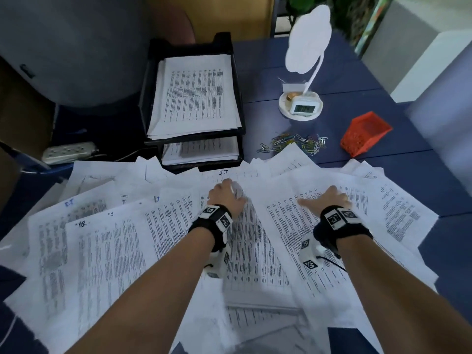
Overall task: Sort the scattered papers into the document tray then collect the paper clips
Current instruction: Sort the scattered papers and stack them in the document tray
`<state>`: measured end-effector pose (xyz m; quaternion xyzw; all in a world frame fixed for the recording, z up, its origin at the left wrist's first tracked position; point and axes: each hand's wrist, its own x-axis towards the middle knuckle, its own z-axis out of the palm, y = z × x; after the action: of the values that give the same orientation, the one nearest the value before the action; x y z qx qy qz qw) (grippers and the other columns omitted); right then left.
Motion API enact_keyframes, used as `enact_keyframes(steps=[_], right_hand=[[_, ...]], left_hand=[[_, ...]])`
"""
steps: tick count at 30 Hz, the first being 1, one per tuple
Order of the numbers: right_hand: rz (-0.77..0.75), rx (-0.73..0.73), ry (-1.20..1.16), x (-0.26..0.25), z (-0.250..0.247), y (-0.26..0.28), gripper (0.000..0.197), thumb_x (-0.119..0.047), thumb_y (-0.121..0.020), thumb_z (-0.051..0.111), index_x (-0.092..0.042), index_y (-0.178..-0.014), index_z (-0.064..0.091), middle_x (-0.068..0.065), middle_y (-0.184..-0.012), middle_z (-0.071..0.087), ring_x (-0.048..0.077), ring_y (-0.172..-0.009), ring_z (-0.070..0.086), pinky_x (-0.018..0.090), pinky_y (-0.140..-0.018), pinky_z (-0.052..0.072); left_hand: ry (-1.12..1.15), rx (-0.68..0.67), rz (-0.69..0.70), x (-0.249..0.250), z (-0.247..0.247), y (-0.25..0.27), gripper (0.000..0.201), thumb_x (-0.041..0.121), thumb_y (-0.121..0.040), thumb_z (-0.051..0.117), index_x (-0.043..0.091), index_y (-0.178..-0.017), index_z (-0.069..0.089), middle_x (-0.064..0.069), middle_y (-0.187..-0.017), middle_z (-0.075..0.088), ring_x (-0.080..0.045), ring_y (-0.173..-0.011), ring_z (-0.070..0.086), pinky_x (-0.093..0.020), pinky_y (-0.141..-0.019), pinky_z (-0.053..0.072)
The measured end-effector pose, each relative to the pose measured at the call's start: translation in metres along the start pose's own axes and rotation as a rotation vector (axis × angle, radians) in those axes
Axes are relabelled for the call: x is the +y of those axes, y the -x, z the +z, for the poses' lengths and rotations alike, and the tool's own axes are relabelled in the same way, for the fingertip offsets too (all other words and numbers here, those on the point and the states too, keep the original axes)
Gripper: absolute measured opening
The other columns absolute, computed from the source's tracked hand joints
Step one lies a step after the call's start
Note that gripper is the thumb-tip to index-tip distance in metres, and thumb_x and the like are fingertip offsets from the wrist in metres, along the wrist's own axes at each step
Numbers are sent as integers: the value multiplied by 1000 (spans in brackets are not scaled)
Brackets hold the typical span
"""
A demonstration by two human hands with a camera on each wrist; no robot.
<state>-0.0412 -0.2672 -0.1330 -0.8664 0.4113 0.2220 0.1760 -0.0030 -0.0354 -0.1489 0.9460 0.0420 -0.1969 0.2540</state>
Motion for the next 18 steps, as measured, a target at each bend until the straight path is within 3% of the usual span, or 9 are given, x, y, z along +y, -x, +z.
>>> enact_keyframes(steps=[4, 5, 7, 9, 11, 15, 18], right_hand=[[-7, 20, 21, 11, -8, 0, 100, -56, -76, 69, -7, -146, 19, 23, -148, 26, 39, -136, 27, 45, -109, 27], [-6, 24, 33, 13, -11, 1, 98, -57, -76, 68, -6, -146, 20, 22, -148, 26, 39, -136, 28, 44, -109, 27], [-4, 25, 65, 18, -14, 3, 97, -59, -76, 67, -6, -144, 25, 22, -147, 27, 38, -136, 29, 43, -109, 28], [-10, 22, 80, 21, -17, 4, 95, -61, -75, 67, -7, -143, 28, 22, -147, 28, 38, -135, 29, 44, -108, 29], [-16, 16, 78, 21, -18, 5, 94, -60, -74, 68, -8, -142, 29, 21, -145, 29, 38, -134, 28, 45, -106, 31], [-30, -5, 48, 22, -17, 3, 89, -55, -75, 70, -13, -143, 30, 20, -146, 26, 41, -134, 25, 48, -103, 33], [-39, -20, 54, 23, -16, -1, 91, -56, -74, 70, -17, -145, 28, 20, -147, 23, 44, -135, 21, 52, -103, 33]], left_hand=[[112, 67, -44, 5, -1, -6, 74, 33, -78, 67, 22, -142, 31, -14, -139, 37, -34, -127, 38, -44, -103, 40], [85, 87, -43, 5, -3, -8, 73, 37, -76, 65, 25, -141, 32, -13, -142, 35, -34, -128, 35, -43, -102, 38], [-65, 3, -23, 3, -7, -12, 72, 46, -73, 60, 26, -137, 36, -10, -144, 33, -34, -128, 32, -43, -99, 36], [-180, -114, 30, 4, -9, -10, 66, 49, -78, 63, 24, -135, 40, -8, -142, 36, -33, -128, 34, -45, -101, 36], [-229, -147, 95, 6, -7, -9, 60, 55, -80, 61, 23, -129, 48, -6, -141, 37, -32, -129, 34, -46, -104, 33], [-143, -146, 113, 17, -5, -6, 59, 59, -79, 61, 29, -129, 51, -7, -143, 35, -31, -133, 32, -46, -107, 34], [-72, -50, 111, 22, -3, -3, 36, 51, -80, 65, 31, -110, 63, -4, -140, 36, -28, -130, 34, -43, -106, 31]])
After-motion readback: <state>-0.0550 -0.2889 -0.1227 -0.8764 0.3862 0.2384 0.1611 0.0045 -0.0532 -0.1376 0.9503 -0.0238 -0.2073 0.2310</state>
